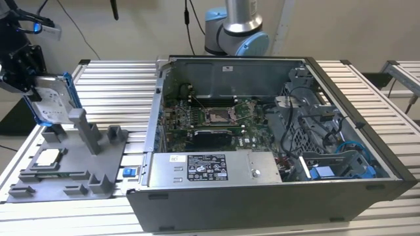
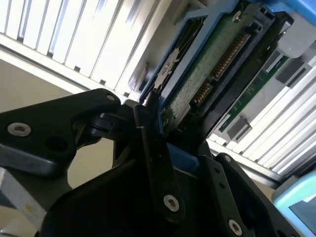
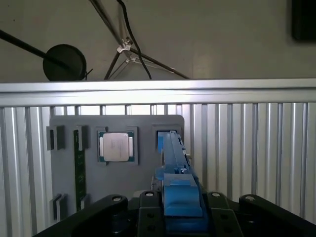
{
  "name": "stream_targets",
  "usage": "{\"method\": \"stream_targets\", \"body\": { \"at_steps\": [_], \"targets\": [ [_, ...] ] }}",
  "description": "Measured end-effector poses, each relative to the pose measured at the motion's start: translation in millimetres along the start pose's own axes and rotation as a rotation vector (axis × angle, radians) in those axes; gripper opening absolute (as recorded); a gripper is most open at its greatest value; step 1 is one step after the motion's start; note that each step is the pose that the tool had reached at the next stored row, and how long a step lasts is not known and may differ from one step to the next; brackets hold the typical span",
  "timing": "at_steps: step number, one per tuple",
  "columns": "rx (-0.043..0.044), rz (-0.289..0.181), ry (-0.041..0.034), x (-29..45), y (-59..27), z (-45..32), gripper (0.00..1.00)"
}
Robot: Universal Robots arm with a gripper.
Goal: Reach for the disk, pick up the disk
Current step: 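Pick up the disk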
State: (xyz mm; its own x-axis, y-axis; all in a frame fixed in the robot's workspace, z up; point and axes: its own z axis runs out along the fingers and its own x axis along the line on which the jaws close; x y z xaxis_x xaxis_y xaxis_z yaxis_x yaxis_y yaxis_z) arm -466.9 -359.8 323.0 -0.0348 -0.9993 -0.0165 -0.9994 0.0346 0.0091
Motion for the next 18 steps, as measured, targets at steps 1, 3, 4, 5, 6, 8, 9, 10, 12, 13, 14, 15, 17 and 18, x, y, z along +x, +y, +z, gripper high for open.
{"method": "stream_targets", "body": {
  "at_steps": [1,3,4,5,6,8,9,10,12,13,14,15,17,18],
  "targets": [
    [0.0001,0.0,-0.0001,-0.1,0.1,-2.7,0.0],
    [0.0003,0.0,-0.0001,-0.1,0.2,-7.6,0.0],
    [0.0003,0.0,0.0,-0.2,0.3,-10.4,0.0],
    [0.0005,0.0,0.0,-0.2,0.4,-12.7,0.0],
    [0.0007,0.0,-0.0001,-0.3,0.4,-14.9,0.0],
    [0.0006,0.0,0.0001,-0.3,0.5,-18.2,0.0],
    [0.0007,0.0,0.0,-0.3,0.5,-19.5,0.0],
    [0.0008,0.0,0.0,-0.4,0.5,-20.3,0.0],
    [0.0011,0.0,-0.0001,-0.4,0.5,-20.5,0.0],
    [0.0012,0.0,0.0001,-0.4,0.5,-20.5,0.0],
    [0.0011,0.0,0.0001,-0.4,0.5,-20.6,0.0],
    [0.001,0.0,0.0002,-0.4,0.5,-20.7,0.0],
    [0.0011,0.0,0.0001,-0.4,0.5,-20.9,0.0],
    [0.001,0.0,0.0001,-0.4,0.5,-21.1,0.0]
  ]
}}
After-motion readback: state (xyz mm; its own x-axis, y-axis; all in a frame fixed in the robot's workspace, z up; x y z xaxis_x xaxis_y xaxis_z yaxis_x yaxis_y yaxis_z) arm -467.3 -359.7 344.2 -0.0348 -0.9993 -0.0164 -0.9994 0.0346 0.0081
